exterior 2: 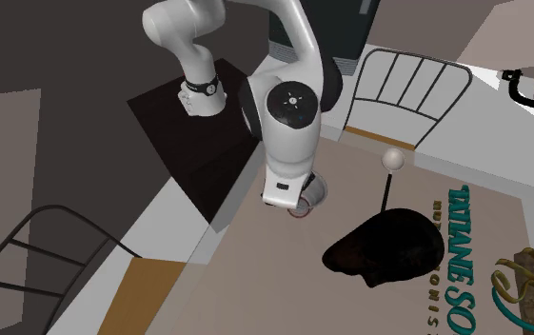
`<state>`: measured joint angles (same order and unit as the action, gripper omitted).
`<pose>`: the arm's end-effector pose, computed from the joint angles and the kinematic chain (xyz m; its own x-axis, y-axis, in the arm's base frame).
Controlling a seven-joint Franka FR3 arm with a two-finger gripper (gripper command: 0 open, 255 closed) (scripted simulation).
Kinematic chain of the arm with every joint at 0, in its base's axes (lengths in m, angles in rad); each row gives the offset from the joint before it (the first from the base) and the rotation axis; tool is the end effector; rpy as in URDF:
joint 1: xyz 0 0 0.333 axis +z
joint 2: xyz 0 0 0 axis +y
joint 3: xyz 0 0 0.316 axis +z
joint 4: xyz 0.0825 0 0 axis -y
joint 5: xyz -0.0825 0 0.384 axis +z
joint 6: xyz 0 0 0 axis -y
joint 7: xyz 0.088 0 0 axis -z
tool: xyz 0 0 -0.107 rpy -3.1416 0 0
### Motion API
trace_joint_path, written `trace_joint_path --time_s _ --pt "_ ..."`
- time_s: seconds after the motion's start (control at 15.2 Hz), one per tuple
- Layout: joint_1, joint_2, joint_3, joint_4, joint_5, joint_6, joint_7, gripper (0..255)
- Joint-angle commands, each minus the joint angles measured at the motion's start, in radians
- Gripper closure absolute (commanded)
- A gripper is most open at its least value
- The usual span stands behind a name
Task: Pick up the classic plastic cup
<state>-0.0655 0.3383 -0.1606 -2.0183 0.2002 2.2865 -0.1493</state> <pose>0.5798 -0.1261 0.2800 0.9780 -0.2015 -0.0543 -0.2061 -0.9736 -0.0981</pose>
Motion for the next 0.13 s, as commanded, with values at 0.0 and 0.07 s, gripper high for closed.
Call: trace_joint_path --time_s 0.0,0.07 --pt "0.000 -0.009 -0.002 0.006 -0.004 -0.015 0.003 255" --pt "0.000 -0.009 -0.002 0.006 -0.004 -0.015 0.003 255"
